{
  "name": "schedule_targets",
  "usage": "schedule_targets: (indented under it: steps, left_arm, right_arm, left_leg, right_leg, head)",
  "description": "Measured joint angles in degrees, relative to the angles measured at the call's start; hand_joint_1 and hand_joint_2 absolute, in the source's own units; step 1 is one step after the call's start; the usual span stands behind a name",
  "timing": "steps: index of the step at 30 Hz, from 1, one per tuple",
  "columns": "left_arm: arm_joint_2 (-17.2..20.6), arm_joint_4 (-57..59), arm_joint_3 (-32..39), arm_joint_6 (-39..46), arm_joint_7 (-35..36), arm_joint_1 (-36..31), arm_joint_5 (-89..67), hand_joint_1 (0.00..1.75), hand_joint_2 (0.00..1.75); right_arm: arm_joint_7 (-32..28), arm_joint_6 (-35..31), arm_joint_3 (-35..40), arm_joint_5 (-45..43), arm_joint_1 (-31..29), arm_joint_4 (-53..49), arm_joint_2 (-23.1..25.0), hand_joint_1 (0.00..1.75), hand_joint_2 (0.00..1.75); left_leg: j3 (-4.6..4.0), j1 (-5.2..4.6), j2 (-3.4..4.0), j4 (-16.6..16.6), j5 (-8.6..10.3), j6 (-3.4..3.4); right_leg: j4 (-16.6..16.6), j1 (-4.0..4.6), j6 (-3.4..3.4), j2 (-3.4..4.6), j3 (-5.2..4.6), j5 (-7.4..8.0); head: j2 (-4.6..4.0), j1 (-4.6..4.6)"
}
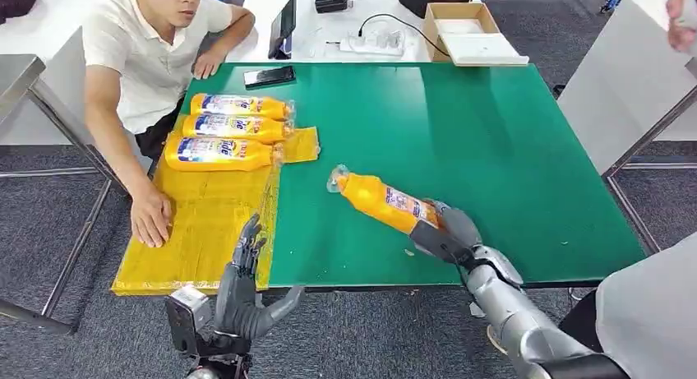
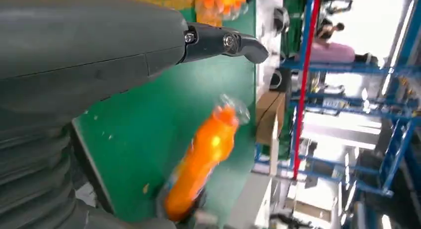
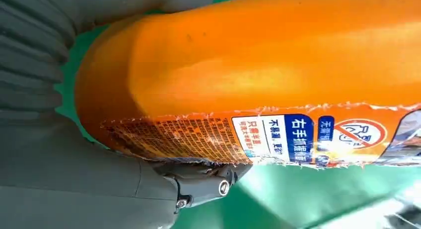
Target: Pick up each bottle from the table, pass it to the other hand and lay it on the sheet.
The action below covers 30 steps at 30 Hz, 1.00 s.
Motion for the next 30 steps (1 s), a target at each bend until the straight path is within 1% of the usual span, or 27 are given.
schedule_targets:
  steps: [3, 8, 13, 15, 19, 23, 30]
  left_arm:
    - [-0.04, -1.07, 0.7, 1.16, -0.35, 0.81, 2.77, 0.0, 1.75]
    - [-0.2, -3.06, 0.74, -0.35, -1.14, 2.15, 6.69, 0.0, 1.75]
    - [-0.17, -4.13, 0.13, -1.88, -2.17, 2.46, 6.82, 0.0, 1.75]
    - [-0.15, -4.2, -0.33, -2.22, -2.41, 2.43, 6.37, 0.0, 1.75]
    - [-0.13, -4.22, -1.12, -3.25, -2.49, 2.38, 6.08, 0.0, 1.75]
    - [-0.09, -4.22, -1.73, -4.35, -2.28, 2.29, 6.71, 0.0, 1.75]
    - [-0.07, -4.24, -1.64, -5.13, -2.54, 1.68, 8.7, 0.0, 1.75]
  right_arm:
    - [-2.23, -0.35, -0.29, -5.64, 3.98, -6.41, 2.23, 1.75, 1.75]
    - [-1.91, -0.81, 1.83, -15.26, 12.47, -22.89, 6.58, 1.75, 1.75]
    - [-2.15, -0.94, 6.69, -18.17, 17.54, -32.84, 9.29, 1.75, 1.75]
    - [-2.28, -0.94, 9.29, -18.5, 18.7, -34.73, 10.29, 1.75, 1.75]
    - [-2.82, -0.94, 14.44, -18.59, 19.59, -35.17, 11.74, 1.75, 1.75]
    - [-3.96, -1.2, 19.44, -17.69, 19.67, -34.04, 13.14, 1.75, 1.75]
    - [-5.14, -0.96, 24.69, -17.43, 19.16, -30.94, 14.41, 1.75, 1.75]
  left_leg:
    - [-0.2, 0.01, -0.01, 0.0, 0.02, 0.0]
    - [-0.61, 0.04, -0.27, 0.0, 0.07, -0.02]
    - [-0.82, 0.03, -0.27, 0.0, 0.04, -0.02]
    - [-0.86, 0.02, -0.26, 0.0, 0.04, -0.02]
    - [-0.86, 0.02, -0.27, 0.0, 0.04, -0.02]
    - [-0.85, 0.03, -0.26, 0.0, 0.04, -0.02]
    - [-0.86, 0.03, -0.27, 0.0, 0.05, -0.02]
  right_leg:
    - [0.03, 0.01, 0.0, -0.01, -0.21, 0.0]
    - [0.06, 0.01, 0.01, -0.05, -0.54, -0.03]
    - [0.05, -0.01, 0.0, -0.04, -0.75, -0.06]
    - [0.05, -0.02, 0.0, -0.04, -0.79, -0.06]
    - [0.04, -0.01, 0.0, -0.04, -0.8, -0.06]
    - [0.05, -0.01, 0.0, -0.04, -0.81, -0.06]
    - [0.05, -0.01, 0.0, -0.04, -0.81, -0.06]
  head:
    - [0.0, -0.02]
    - [-0.02, 0.0]
    - [-0.02, 0.0]
    - [-0.02, 0.0]
    - [0.0, 0.02]
    - [-0.02, 0.0]
    - [0.0, 0.02]
